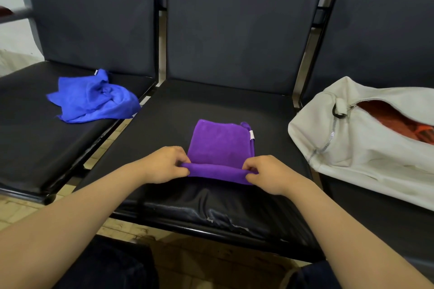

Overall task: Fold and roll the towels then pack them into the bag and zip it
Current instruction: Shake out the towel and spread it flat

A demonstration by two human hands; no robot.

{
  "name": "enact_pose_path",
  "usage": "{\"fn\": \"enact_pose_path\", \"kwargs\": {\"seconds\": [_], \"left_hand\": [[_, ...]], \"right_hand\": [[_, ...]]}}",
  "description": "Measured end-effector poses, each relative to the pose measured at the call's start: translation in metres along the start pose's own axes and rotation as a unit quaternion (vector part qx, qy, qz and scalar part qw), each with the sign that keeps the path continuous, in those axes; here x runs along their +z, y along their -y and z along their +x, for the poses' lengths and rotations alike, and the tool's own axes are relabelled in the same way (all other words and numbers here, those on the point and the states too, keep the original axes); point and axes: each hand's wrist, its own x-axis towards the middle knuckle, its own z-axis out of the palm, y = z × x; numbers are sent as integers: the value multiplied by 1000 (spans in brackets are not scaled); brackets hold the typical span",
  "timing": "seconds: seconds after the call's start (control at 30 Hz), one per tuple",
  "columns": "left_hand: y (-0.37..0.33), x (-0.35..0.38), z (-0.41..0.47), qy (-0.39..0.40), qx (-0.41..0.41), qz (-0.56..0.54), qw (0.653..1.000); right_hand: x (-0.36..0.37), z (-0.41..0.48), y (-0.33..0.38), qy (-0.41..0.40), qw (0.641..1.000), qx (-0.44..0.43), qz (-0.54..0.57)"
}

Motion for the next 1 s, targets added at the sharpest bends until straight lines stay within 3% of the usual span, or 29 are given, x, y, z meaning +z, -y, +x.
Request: {"fn": "enact_pose_path", "kwargs": {"seconds": [0.2, 0.33, 0.4, 0.53, 0.63, 0.73, 0.87, 1.0], "left_hand": [[-4, 3, 1, -17, -54, -112, 992], [-2, 9, 4, -38, -81, -86, 992], [-1, 14, 6, -83, -94, -32, 992], [2, 21, 9, -173, 0, 14, 985], [3, 20, 8, -103, 54, 21, 993], [4, 18, 5, -24, 50, 8, 998], [3, 17, 7, -51, 37, 12, 998], [-5, 14, 7, -60, -9, -63, 996]], "right_hand": [[-1, -1, 0, 0, 998, 43, 37], [5, 0, -3, -28, 998, 62, 11], [9, 1, -3, -69, 994, 84, -21], [10, 4, -1, -155, 985, 28, -68], [9, 2, 0, -92, 994, -48, -27], [10, 1, 0, -36, 997, -39, -51], [9, 3, -2, -39, 998, -9, -46], [6, 2, 3, -30, 998, 39, 33]]}}
